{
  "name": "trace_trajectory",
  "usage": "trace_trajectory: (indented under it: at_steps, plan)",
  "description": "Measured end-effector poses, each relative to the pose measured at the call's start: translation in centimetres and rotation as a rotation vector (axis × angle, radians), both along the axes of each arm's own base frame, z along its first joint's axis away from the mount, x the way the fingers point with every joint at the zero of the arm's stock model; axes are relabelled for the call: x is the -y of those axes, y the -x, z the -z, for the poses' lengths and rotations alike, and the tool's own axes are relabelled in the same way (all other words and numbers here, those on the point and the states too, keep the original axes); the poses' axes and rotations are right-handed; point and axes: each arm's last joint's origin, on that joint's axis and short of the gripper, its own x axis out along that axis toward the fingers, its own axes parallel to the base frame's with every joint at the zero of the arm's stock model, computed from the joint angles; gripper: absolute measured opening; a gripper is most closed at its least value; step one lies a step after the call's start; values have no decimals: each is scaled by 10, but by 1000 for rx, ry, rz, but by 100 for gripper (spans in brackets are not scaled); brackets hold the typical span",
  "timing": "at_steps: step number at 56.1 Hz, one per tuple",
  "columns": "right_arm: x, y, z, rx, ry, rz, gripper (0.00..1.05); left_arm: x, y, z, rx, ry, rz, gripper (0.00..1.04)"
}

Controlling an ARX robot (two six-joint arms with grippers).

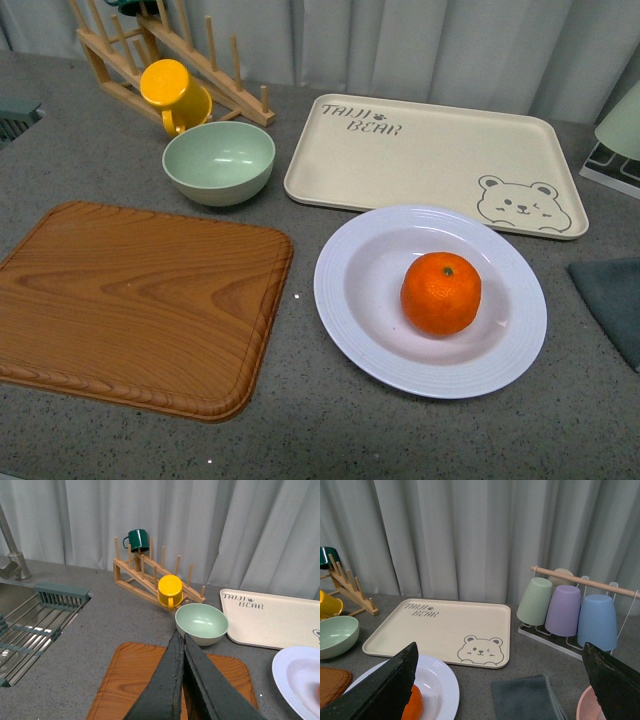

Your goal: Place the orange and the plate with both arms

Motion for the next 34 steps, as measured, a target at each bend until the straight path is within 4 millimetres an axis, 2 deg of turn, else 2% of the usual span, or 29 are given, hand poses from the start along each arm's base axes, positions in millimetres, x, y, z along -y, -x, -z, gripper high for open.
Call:
trace_trajectory:
  at_steps: [3, 5, 9, 12, 17, 26, 31, 34]
  plan:
    - [0, 0, 0, 0, 0, 0, 96, 0, 0, 0, -1, 1, 0, 5]
    - [0, 0, 1, -14, 6, 23, 96, 0, 0, 0, 0, 0, 0, 10]
    - [1, -3, 3, -113, 68, 179, 96, 0, 0, 0, -1, 0, -1, 24]
    - [8, -12, 6, -163, 98, 240, 96, 0, 0, 0, 0, 0, -2, 37]
    - [16, -27, 9, -205, 74, 205, 96, 0, 0, 0, 0, 0, -2, 55]
    - [31, -67, 14, -336, -50, 62, 96, 0, 0, 0, 0, 0, -2, 83]
    - [39, -91, 27, -459, -150, -9, 96, 0, 0, 0, 0, 0, -2, 99]
    - [44, -108, 40, -568, -235, -64, 96, 0, 0, 0, 0, -1, -2, 98]
